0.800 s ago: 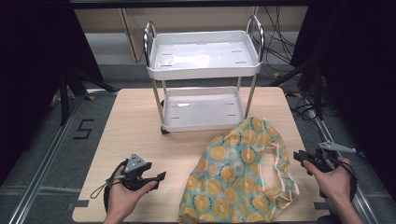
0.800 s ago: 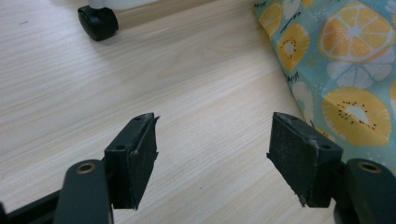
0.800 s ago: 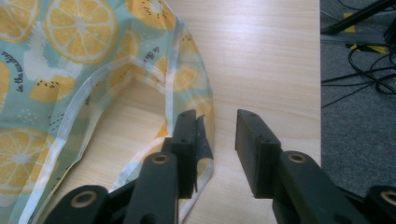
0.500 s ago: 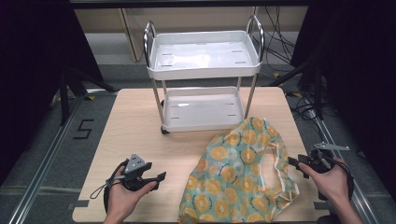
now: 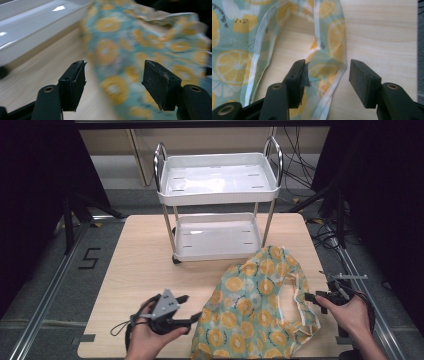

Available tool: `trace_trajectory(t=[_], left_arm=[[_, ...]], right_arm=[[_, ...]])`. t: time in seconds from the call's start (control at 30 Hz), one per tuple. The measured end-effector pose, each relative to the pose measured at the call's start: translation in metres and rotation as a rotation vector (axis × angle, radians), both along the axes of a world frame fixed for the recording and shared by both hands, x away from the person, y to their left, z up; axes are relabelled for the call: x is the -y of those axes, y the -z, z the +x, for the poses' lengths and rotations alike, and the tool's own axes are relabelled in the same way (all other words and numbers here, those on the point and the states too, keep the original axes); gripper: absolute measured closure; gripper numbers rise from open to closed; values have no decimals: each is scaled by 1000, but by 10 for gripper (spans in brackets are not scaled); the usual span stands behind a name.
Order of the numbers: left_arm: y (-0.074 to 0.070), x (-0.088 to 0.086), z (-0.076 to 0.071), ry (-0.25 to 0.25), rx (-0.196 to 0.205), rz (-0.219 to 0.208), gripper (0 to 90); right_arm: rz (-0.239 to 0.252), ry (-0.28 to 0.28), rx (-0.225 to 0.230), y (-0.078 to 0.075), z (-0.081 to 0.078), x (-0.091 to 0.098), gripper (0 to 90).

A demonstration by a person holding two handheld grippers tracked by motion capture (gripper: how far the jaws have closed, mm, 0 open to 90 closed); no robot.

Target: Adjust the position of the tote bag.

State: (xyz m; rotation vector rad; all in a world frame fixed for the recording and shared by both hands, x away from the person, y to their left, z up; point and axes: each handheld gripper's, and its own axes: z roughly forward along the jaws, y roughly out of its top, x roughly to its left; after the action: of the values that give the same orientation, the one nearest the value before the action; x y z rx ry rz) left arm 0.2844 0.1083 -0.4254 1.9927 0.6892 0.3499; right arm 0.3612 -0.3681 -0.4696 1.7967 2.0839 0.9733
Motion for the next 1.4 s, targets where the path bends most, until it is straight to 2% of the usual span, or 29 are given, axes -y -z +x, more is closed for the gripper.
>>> trace_trajectory(t=[0.03, 0.1, 0.13, 0.17, 0.2, 0.23, 0.27, 0.3, 0.33, 0.37, 0.4, 0.5, 0.53, 0.57, 0.6, 0.67, 0.73, 0.83, 0.87, 0.9, 0.93, 0.97, 1.03, 1.17, 1.2, 1.3, 1.33, 1.37, 1.4], left_arm=[[0, 0, 0, 0, 0, 0, 336], [-5, 30, -6, 140, 6, 49, 341], [-6, 37, -7, 161, 19, 65, 342], [-6, 46, -8, 207, 13, 82, 345], [-5, 55, -9, 248, 11, 87, 346], [-4, 65, -10, 306, 15, 128, 347], [-3, 73, -10, 345, 16, 148, 347], [0, 81, -10, 373, 8, 153, 345], [2, 87, -9, 406, 1, 180, 340], [2, 87, -9, 406, 1, 180, 332], [9, 98, -8, 452, -7, 211, 330], [15, 106, -9, 489, -14, 231, 299], [21, 113, -10, 529, -14, 263, 283], [25, 117, -12, 544, -16, 271, 272], [28, 120, -13, 561, -14, 285, 262], [34, 125, -15, 588, -11, 289, 232], [39, 128, -15, 605, 3, 295, 222], [44, 132, -16, 609, 6, 300, 219], [47, 133, -16, 627, 8, 337, 215], [47, 133, -16, 627, 8, 337, 211], [52, 135, -16, 625, 36, 369, 210], [54, 136, -15, 625, 44, 385, 211], [56, 136, -16, 622, 39, 383, 213], [59, 137, -12, 609, 69, 449, 306], [59, 136, -11, 615, 72, 473, 337], [60, 135, -10, 599, 60, 463, 453], [58, 133, -6, 600, 73, 489, 497], [59, 133, -7, 583, 71, 475, 524], [58, 132, -5, 596, 85, 506, 553]], right_arm=[[0, 0, 0, 0, 0, 0, 481], [-26, 2, 17, -3, 3, -1, 482], [-48, -2, 24, -2, 4, -1, 483], [-88, -47, 19, -3, 5, 4, 484], [-67, -11, -5, -4, 3, 0, 484], [-83, -20, -20, -5, 3, 0, 484], [-64, -9, -15, -3, 4, -2, 486], [-74, -18, -14, -2, 4, -2, 490], [-110, -50, -23, -4, 5, 0, 490], [-110, -50, -23, -4, 5, 0, 490], [-121, -73, -10, -4, 7, 1, 491], [-110, -63, 2, -2, 7, -1, 492], [-118, -58, 2, -1, 7, -1, 492], [-105, -32, -16, -2, 6, -4, 493], [-109, -37, -23, -2, 6, -4, 492], [-111, -35, -15, -1, 7, -5, 492], [-88, -20, -9, 0, 7, -7, 492], [-99, -34, 5, 0, 8, -6, 492], [-122, -47, -10, -1, 8, -5, 492], [-122, -47, -10, -1, 8, -5, 492], [-91, -14, -5, 1, 8, -8, 492], [-91, -16, -2, 1, 8, -8, 492], [-89, -20, 1, 1, 8, -7, 492], [-101, -35, 25, 3, 9, -6, 492], [-94, -20, -9, 0, 8, -7, 492], [-119, -49, -8, -1, 8, -4, 492], [-111, -46, -6, 0, 8, -4, 492], [-118, -44, -3, 0, 8, -4, 492], [-114, -40, -6, -1, 8, -5, 492]])
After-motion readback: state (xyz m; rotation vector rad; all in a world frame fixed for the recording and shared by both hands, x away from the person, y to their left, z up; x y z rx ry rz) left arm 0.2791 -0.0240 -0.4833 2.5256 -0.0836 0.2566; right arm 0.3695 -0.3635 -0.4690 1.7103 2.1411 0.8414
